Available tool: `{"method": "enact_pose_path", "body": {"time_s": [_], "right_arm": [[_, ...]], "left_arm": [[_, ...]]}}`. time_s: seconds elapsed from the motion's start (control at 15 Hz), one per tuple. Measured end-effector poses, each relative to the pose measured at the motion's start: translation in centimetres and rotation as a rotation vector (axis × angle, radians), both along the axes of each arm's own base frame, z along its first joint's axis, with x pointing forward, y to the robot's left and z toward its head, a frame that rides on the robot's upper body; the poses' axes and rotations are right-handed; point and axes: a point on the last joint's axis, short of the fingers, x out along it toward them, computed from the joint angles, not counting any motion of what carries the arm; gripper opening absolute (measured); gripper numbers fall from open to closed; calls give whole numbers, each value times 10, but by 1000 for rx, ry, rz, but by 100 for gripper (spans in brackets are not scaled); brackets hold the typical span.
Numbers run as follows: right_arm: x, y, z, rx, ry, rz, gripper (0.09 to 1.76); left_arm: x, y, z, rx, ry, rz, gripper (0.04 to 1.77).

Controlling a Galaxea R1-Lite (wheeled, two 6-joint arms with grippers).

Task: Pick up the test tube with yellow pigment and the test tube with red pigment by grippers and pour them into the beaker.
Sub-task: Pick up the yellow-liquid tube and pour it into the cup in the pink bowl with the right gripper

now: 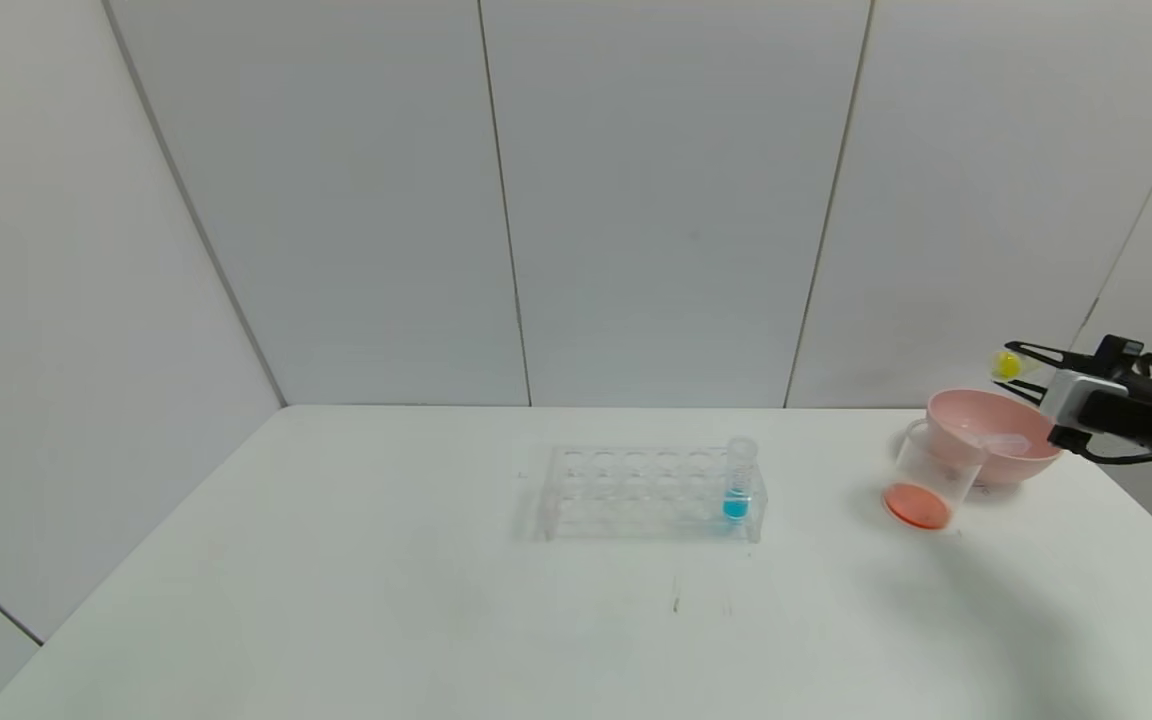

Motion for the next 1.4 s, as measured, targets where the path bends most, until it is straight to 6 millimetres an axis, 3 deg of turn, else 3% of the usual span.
{"method": "enact_pose_path", "body": {"time_s": [0.8,1.4], "right_arm": [[-2,1,-3,-213,-74,-66,50],[-1,6,-1,-279,-123,-54,50]], "left_arm": [[0,0,0,0,0,0,176],[0,0,0,0,0,0,176]]}}
